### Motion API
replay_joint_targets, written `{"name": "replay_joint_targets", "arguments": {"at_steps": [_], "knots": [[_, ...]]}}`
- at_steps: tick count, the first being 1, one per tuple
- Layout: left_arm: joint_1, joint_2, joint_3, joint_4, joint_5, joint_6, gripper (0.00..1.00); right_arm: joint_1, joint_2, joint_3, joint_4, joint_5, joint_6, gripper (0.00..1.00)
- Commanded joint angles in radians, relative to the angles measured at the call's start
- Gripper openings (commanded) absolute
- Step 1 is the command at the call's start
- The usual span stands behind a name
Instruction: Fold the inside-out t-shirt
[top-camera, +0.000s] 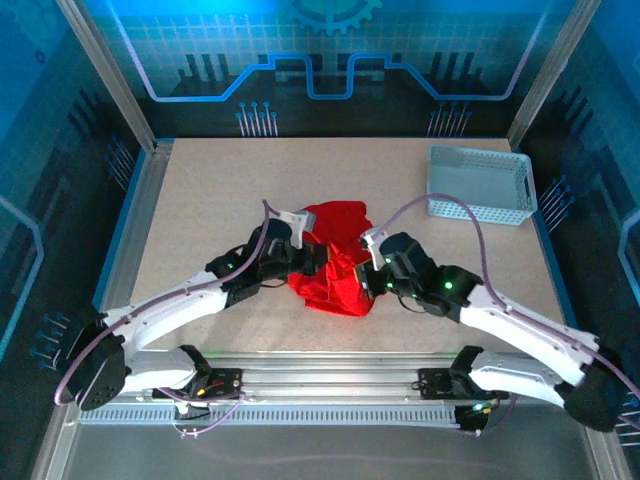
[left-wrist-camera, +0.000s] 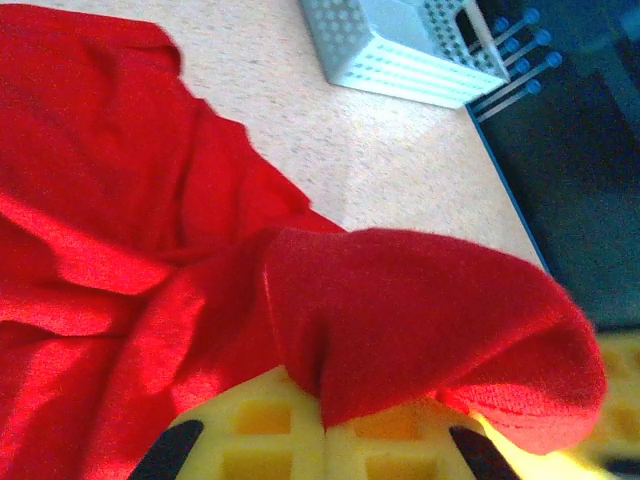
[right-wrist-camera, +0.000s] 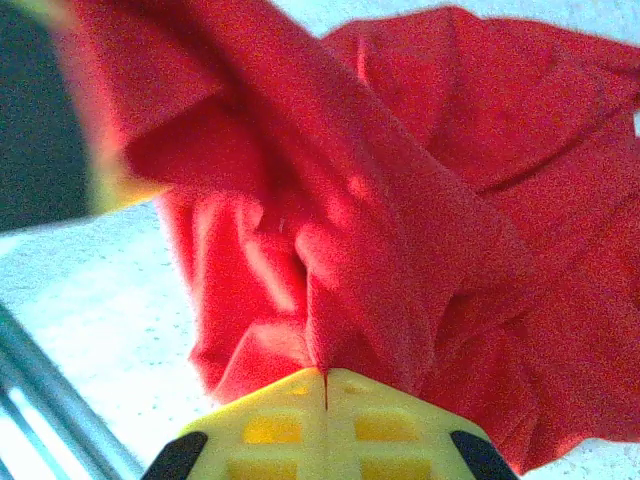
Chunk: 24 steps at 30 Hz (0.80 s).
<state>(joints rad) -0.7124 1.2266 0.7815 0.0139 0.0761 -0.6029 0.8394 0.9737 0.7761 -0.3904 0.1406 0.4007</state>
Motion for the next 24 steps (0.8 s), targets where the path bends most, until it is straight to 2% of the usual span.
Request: {"name": "replay_joint_targets", "arguments": {"at_steps": [1, 4, 8, 9, 11, 14, 20, 24], "knots": [[0.043, 0.018, -0.032, 0.029, 0.042, -0.068, 0.00, 0.013, -0.129, -0.078, -0.007, -0.005, -0.027, 0.00], [0.063, 0.022, -0.048, 0.057, 0.068, -0.087, 0.00, 0.013, -0.199, -0.153, -0.003, -0.013, -0.004, 0.00], [0.068, 0.025, -0.060, 0.102, 0.120, -0.091, 0.00, 0.014, -0.213, -0.246, 0.048, -0.021, 0.047, 0.00], [0.067, 0.024, -0.061, 0.109, 0.130, -0.089, 0.00, 0.013, -0.207, -0.253, 0.056, -0.022, 0.051, 0.03], [0.065, 0.021, -0.066, 0.129, 0.157, -0.083, 0.00, 0.012, -0.193, -0.240, 0.050, 0.003, 0.058, 0.22], [0.056, 0.016, -0.068, 0.133, 0.180, -0.062, 0.00, -0.001, -0.160, -0.168, 0.009, 0.020, 0.035, 0.33], [0.048, 0.004, -0.074, 0.130, 0.208, -0.044, 0.00, -0.013, -0.048, -0.044, -0.017, -0.024, -0.006, 0.42], [0.038, -0.013, -0.086, 0.140, 0.215, -0.042, 0.00, -0.032, 0.042, -0.019, 0.015, -0.026, -0.010, 0.43]]}}
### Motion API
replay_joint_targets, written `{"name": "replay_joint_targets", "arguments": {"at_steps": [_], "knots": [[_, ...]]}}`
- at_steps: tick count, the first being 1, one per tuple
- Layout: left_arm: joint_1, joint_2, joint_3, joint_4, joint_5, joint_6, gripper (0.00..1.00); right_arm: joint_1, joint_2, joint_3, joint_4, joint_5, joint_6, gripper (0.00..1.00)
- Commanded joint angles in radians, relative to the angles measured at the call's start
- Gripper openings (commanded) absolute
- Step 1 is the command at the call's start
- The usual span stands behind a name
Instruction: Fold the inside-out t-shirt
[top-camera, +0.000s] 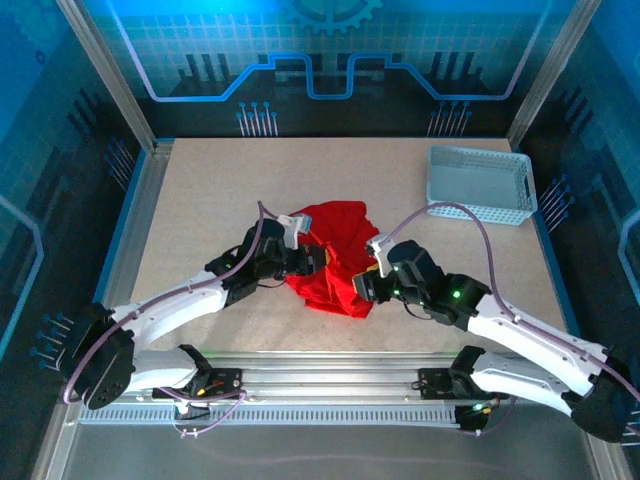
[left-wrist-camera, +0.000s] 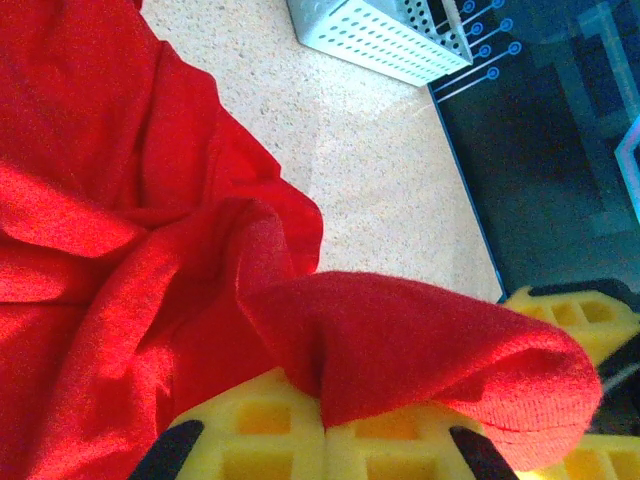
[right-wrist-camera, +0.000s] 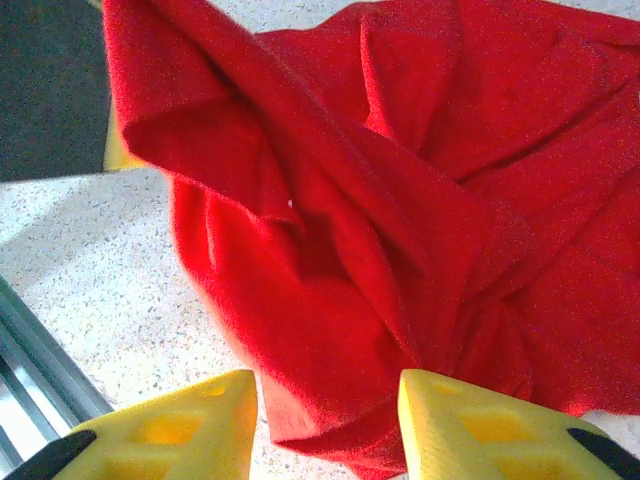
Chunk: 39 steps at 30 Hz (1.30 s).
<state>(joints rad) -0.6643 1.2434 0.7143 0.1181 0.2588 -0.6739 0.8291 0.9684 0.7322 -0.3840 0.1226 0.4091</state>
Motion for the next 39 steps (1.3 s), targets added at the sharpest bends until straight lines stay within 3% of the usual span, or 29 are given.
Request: {"name": "replay_joint_targets", "arguments": {"at_steps": [1, 9, 13, 17, 25, 33, 39], "knots": [[-0.011, -0.031, -0.022, 0.038, 0.037, 0.032, 0.00, -0.028, 0.073, 0.036, 0.016, -0.018, -0.020, 0.43], [-0.022, -0.042, -0.017, 0.031, 0.054, 0.042, 0.00, -0.053, 0.229, 0.099, 0.064, -0.026, -0.039, 0.35], [-0.022, -0.045, -0.021, 0.017, 0.041, 0.049, 0.00, -0.063, 0.211, 0.112, 0.060, -0.041, -0.051, 0.13], [-0.021, -0.044, -0.025, 0.005, 0.027, 0.057, 0.00, -0.081, 0.151, 0.100, 0.034, -0.074, -0.052, 0.00], [-0.022, -0.040, -0.027, -0.008, 0.013, 0.070, 0.00, -0.155, 0.024, 0.042, 0.024, -0.196, -0.015, 0.00], [-0.023, -0.042, -0.024, -0.013, 0.017, 0.076, 0.00, -0.181, 0.012, -0.025, 0.054, -0.265, -0.009, 0.00], [-0.022, -0.041, -0.021, -0.018, 0.034, 0.086, 0.00, -0.197, 0.028, -0.027, 0.069, -0.302, -0.021, 0.18]]}}
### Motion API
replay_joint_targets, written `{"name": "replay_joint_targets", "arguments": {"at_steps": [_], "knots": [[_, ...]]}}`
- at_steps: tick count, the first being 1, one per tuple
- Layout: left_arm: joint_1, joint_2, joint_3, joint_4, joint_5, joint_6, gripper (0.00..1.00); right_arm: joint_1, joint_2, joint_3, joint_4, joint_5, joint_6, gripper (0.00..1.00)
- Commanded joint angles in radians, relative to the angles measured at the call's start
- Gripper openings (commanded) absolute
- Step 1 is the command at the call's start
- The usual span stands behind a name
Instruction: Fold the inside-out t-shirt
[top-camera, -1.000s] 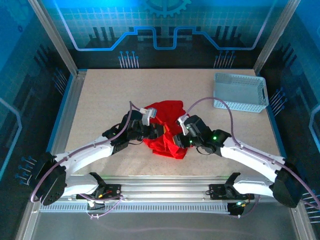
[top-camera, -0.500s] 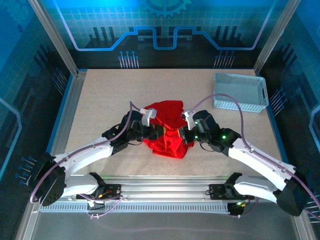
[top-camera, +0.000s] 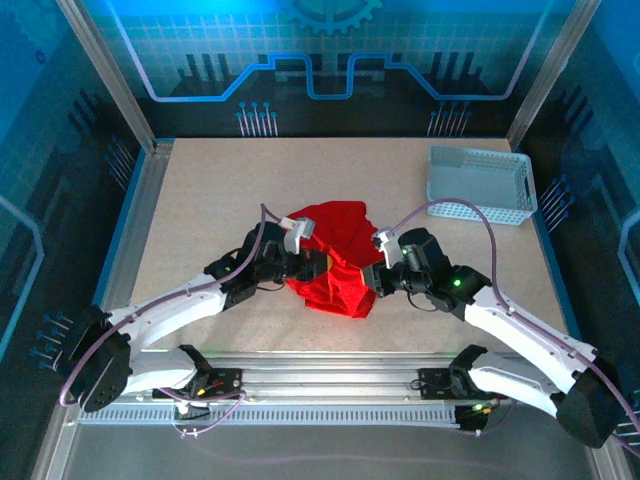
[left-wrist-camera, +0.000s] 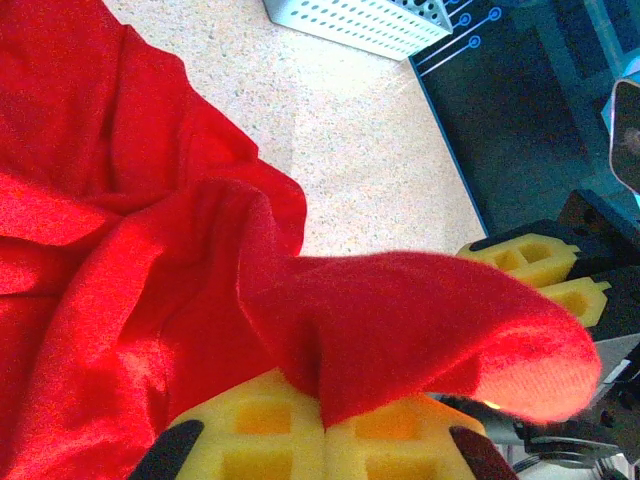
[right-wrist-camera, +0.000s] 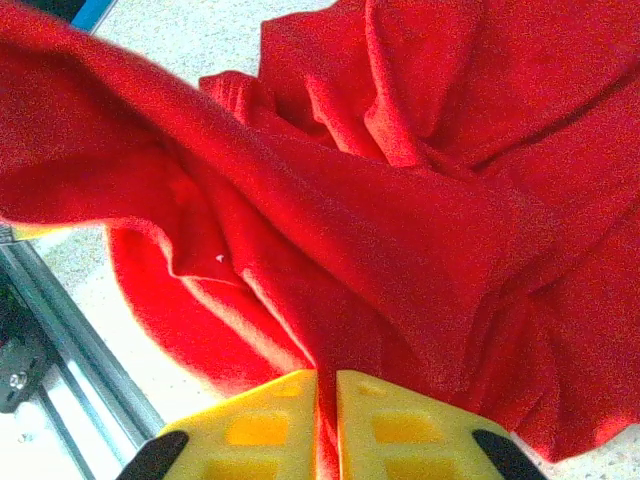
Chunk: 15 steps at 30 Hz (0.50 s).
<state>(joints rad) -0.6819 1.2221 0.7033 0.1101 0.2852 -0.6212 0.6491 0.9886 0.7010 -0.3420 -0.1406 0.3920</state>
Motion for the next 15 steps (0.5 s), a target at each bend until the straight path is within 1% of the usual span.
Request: {"name": "replay_joint_targets", "arguments": {"at_steps": [1, 4, 8, 15], "knots": [[-0.004, -0.020, -0.009, -0.010, 0.012, 0.033, 0.00, -0.017, 0.015, 0.008, 0.032, -0.045, -0.002, 0.20], [-0.005, -0.022, -0.007, -0.010, 0.017, 0.035, 0.00, -0.015, 0.030, 0.014, 0.051, -0.051, -0.003, 0.27], [-0.004, -0.022, -0.006, -0.010, 0.022, 0.035, 0.00, -0.009, 0.064, 0.024, 0.065, -0.057, -0.013, 0.29], [-0.004, -0.017, -0.007, -0.004, 0.040, 0.035, 0.00, -0.005, 0.092, 0.042, 0.095, -0.005, -0.026, 0.33]]}}
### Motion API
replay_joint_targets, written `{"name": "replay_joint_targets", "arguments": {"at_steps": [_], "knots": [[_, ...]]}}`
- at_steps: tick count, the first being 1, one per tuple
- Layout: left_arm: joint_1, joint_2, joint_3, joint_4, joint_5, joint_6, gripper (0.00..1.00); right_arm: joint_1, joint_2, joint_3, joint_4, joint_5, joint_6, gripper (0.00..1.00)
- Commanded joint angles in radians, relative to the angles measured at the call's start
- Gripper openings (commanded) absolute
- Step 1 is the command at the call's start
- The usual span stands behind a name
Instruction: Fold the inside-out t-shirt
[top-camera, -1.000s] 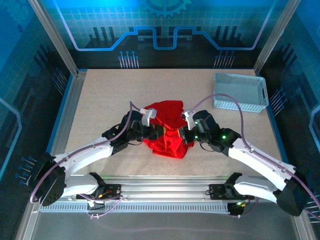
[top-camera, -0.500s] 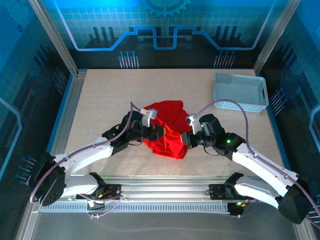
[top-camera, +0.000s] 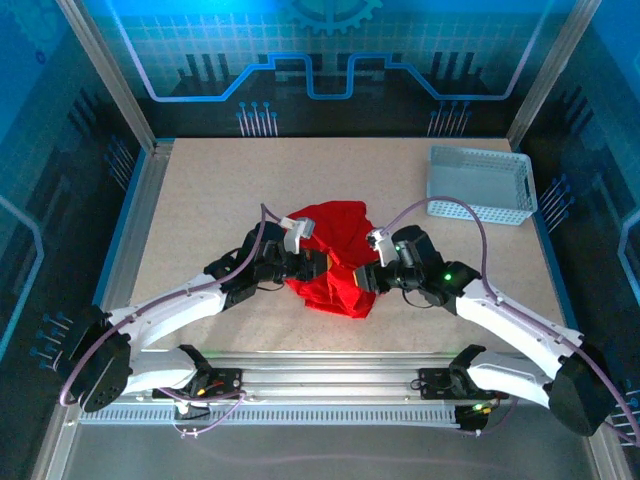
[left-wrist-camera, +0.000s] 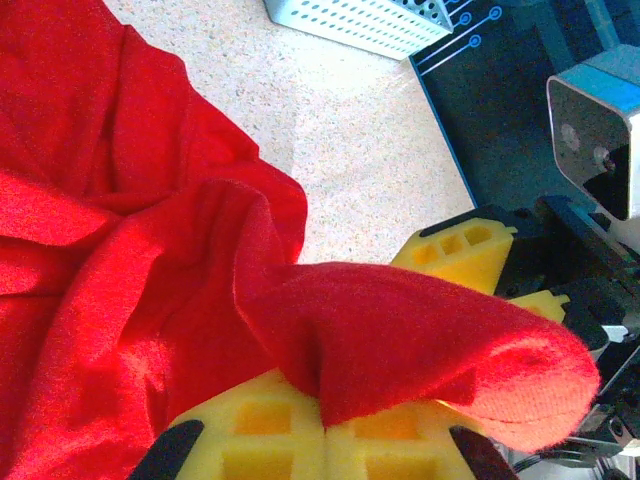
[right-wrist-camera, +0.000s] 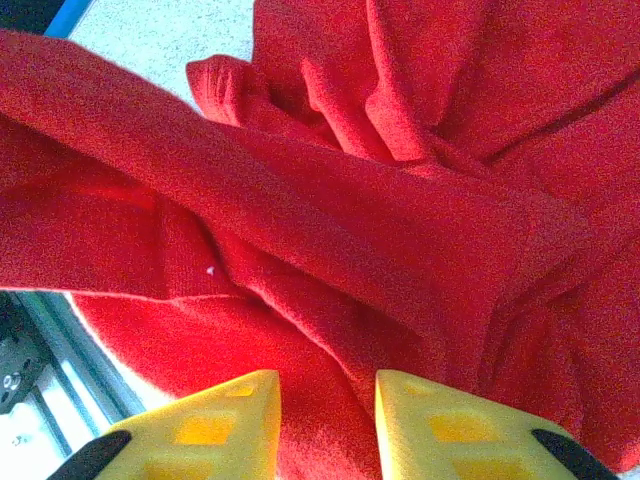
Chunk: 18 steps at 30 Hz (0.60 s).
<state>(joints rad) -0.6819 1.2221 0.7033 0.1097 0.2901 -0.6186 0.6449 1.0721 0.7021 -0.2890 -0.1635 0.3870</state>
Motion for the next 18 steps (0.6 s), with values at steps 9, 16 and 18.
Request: {"name": "replay_joint_targets", "arguments": {"at_steps": [9, 16, 18], "knots": [[-0.004, -0.020, -0.012, -0.002, 0.035, 0.031, 0.01, 0.004, 0.059, 0.079, 0.043, -0.014, -0.048, 0.39], [-0.005, -0.018, -0.011, 0.001, 0.038, 0.029, 0.01, 0.013, 0.072, 0.075, 0.045, -0.009, -0.051, 0.30], [-0.004, -0.017, -0.010, -0.003, 0.037, 0.030, 0.01, 0.016, 0.069, 0.081, 0.039, -0.001, -0.051, 0.19]]}}
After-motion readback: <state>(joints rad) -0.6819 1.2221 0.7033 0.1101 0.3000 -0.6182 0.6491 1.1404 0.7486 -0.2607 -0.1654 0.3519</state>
